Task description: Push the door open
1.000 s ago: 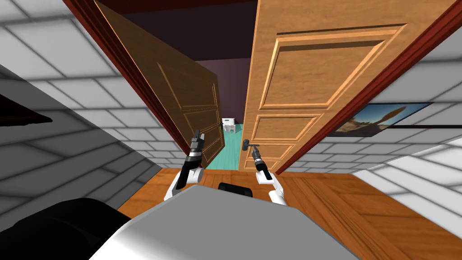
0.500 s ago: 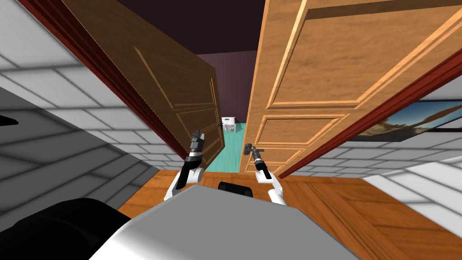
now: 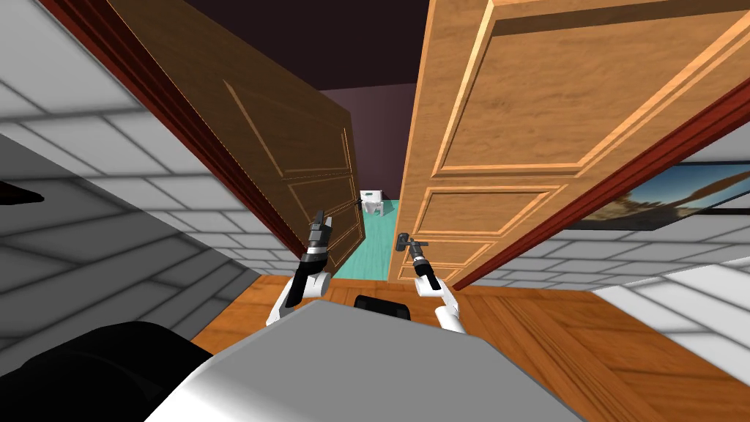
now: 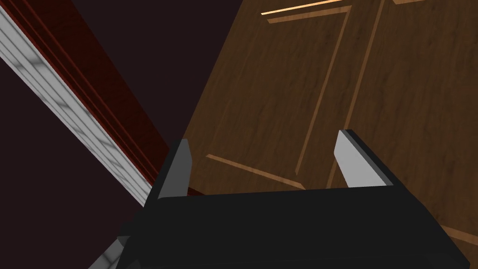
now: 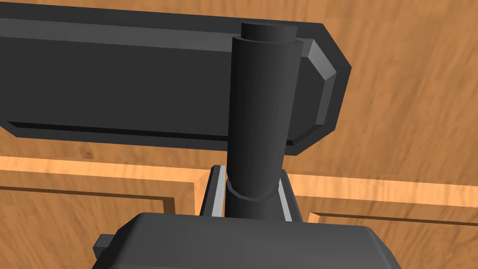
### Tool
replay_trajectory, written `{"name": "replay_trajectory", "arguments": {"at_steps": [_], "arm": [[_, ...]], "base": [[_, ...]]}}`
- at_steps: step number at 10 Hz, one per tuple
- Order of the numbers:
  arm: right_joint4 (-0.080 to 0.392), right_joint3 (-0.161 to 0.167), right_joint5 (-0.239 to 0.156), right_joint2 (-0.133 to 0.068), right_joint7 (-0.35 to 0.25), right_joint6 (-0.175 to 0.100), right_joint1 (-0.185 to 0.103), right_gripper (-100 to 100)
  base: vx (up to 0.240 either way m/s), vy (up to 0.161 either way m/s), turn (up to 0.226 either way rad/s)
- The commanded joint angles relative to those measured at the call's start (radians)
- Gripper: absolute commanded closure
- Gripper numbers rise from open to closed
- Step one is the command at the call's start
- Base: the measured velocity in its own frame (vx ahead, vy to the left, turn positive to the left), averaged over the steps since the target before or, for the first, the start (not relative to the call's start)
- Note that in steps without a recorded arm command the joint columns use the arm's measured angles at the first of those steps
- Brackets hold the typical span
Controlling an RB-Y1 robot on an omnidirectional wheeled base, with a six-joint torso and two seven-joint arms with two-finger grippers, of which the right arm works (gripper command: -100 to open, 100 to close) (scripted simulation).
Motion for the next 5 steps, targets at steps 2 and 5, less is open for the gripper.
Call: {"name": "replay_trajectory", "arguments": {"at_steps": [2, 5], "arm": [[0.005, -0.015, -0.001, -0.001, 0.005, 0.000, -0.004, 100], [0.015, -0.045, -0.002, -0.001, 0.015, 0.000, -0.012, 100]], "base": [[0.151, 0.041, -0.042], [0.172, 0.074, -0.059]]}}
